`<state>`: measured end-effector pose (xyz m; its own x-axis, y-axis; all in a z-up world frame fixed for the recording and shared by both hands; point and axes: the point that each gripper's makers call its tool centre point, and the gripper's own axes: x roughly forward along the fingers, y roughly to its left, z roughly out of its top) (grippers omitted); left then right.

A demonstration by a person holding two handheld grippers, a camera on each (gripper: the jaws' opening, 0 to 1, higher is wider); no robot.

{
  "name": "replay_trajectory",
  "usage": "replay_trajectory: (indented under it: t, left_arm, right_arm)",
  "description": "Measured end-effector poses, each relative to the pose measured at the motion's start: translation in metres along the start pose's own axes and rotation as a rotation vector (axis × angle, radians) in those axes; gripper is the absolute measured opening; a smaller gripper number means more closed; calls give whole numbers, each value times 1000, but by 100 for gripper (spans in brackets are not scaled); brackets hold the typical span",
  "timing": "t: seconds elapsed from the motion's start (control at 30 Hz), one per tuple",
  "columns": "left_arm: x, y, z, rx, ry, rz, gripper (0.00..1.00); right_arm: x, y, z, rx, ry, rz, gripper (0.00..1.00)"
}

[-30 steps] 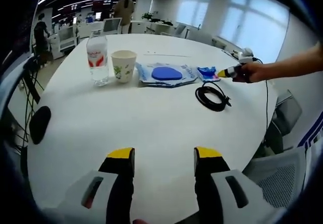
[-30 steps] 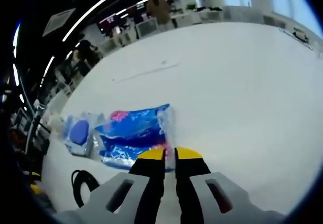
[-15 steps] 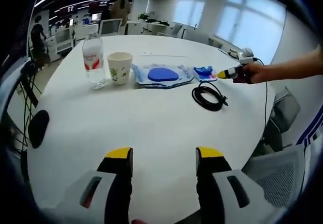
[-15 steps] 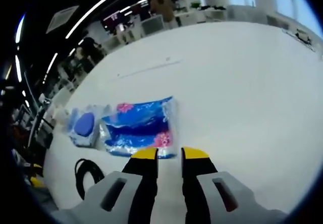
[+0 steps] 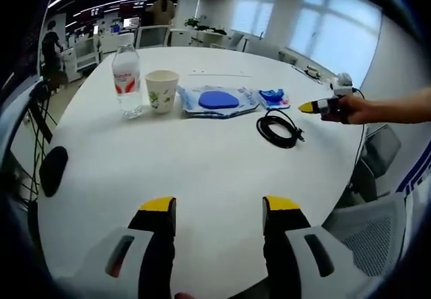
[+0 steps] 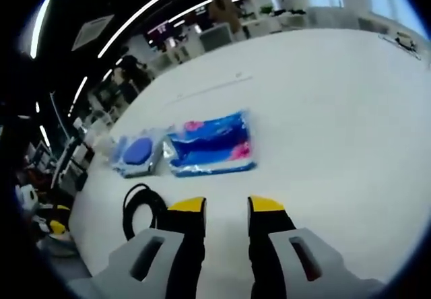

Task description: Arrange the tabletop items into an orderly group along one side of the table until the central work area is clear of visible clutter.

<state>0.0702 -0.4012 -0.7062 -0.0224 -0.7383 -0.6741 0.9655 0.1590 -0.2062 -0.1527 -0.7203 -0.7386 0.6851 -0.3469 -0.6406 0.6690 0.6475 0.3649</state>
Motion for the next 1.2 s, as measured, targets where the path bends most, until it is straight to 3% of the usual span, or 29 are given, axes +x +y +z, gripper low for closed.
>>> replay_trajectory:
  t: [0.3,0.5,0.6,0.73,0.93,1.07,1.2]
  left_arm:
    - [-4,5,2,-1,-5,9,51]
    - [-6,6,3,-4,-8,13,51]
    - [-7,6,2,-3,-7,14,51]
    - [-9,7,1,-5,-7,17,52]
    - [-12,7,-1,-8,-9,21,52]
    - [-13,8,-1,-12,-11,23,52]
    - [-15,10,-1,-19,-14,27,51]
  right_arm:
    - [5,48,-14,-48,37,103,27]
    - [14,80,-24,-138,88,201,31]
    - [18,83,-29,-195,121,200,31]
    - [24,86,-30,-210,132,201,29]
    - [30,86,-37,-267,168,185,21]
    - [33,84,-38,-298,169,167,9]
    - [33,82,-36,-274,163,145,4]
